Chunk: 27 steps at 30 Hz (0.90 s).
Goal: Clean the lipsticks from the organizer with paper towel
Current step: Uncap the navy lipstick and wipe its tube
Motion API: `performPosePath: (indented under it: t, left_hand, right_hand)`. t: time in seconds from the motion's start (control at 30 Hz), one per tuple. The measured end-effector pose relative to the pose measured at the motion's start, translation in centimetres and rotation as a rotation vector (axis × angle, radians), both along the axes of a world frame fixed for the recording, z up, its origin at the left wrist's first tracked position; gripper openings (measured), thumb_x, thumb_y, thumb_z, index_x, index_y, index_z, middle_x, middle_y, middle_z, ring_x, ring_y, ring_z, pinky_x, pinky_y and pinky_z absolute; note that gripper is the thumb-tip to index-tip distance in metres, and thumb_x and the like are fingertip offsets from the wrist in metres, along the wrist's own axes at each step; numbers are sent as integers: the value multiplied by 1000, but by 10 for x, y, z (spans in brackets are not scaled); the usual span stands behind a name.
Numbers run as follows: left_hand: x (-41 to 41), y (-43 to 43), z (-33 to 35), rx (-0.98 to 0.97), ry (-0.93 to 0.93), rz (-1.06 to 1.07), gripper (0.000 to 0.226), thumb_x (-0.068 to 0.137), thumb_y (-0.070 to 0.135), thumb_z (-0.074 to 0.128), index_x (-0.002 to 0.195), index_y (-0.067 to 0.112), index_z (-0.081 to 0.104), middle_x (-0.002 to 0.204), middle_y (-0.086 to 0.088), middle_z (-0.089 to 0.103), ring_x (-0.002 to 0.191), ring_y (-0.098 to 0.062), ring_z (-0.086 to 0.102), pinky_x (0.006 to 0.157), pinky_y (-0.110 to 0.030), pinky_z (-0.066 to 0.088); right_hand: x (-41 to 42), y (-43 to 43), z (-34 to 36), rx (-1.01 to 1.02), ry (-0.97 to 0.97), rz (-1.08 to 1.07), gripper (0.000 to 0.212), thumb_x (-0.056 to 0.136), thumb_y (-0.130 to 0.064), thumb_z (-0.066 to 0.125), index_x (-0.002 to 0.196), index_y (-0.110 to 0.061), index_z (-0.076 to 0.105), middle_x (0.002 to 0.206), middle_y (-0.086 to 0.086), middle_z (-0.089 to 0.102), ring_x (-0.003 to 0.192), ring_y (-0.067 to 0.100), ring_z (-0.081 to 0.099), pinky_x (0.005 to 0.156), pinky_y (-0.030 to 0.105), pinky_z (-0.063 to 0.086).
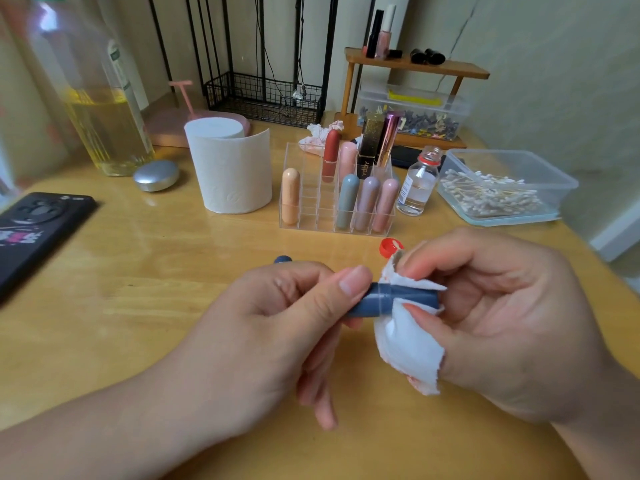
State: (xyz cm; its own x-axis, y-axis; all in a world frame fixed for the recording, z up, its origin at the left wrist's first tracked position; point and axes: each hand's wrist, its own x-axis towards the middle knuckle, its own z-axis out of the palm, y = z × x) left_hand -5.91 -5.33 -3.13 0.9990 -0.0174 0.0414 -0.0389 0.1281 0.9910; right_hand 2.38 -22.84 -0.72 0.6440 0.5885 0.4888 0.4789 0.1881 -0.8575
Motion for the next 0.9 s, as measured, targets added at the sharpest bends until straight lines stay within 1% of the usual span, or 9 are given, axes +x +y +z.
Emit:
performPosePath:
  t: [0.07,0.13,0.27,0.4,0.53,0.63,0.7,0.8,0.9]
  left_hand:
    - [0,1,2,10,9,23,52,84,50,63,71,0,58,45,-10,37,31,-26,46,38,-52,44]
    - [0,0,2,11,16,36,59,86,51,62,73,-6,54,45,-11,37,31,-27,46,39,-53,45]
    - [0,-3,2,-31,88,-7,59,85,56,61,72,-2,58,41,-11,33,29,-25,45,41,-42,48]
    - [-1,-6,8,-127,239,-72,57,80,60,59,63,5,56,41,-7,24,25,-19,32,43,-32,49]
    - [-1,-5,9,-73,258,-74,60,78,63,59,58,7,52,41,-7,24,26,-21,31,44,-32,49]
    - [-1,-2,4,54,151,-43,62,82,64,59,69,3,56,43,-13,40,33,-28,48,49,-35,50]
    - [-3,-3,-1,143,-33,26,44,83,53,64,84,9,62,57,-6,57,45,-28,60,52,-38,53]
    - [-7,-6,-2,95,-224,63,17,83,23,75,94,15,65,77,-5,66,58,-19,62,54,-33,56]
    - [-7,-3,-2,99,-247,69,17,80,21,75,94,16,66,85,-7,71,64,-17,65,58,-29,56]
  right_hand:
    - [2,0,0,-11,57,47,26,72,-30,86,88,-17,70,85,11,69,70,42,66,51,54,54]
    - [3,-1,-2,-25,84,54,31,67,-22,89,90,-16,69,89,12,69,74,43,67,51,59,54]
    - [5,0,-4,-72,-71,61,22,67,-1,74,85,-7,64,89,7,65,83,35,65,63,48,56]
    - [6,-2,-2,-120,-115,87,27,66,-3,73,89,-14,66,89,0,65,82,29,65,63,37,53]
    - [3,-2,-3,-124,-94,67,27,64,-7,73,87,-19,68,86,-5,66,77,25,65,61,34,54]
    - [1,0,-7,-117,-51,42,21,64,-9,74,83,-15,66,81,6,67,69,31,64,57,41,55]
    - [2,0,-7,-84,65,74,18,65,-7,74,81,-10,66,77,21,64,58,35,63,50,44,53]
    - [5,-1,-5,-40,196,130,16,67,-4,74,80,-8,67,76,23,63,58,26,65,53,34,54]
    - [8,-2,-4,-8,185,151,15,68,-4,73,80,-7,66,79,21,65,66,22,66,60,28,55]
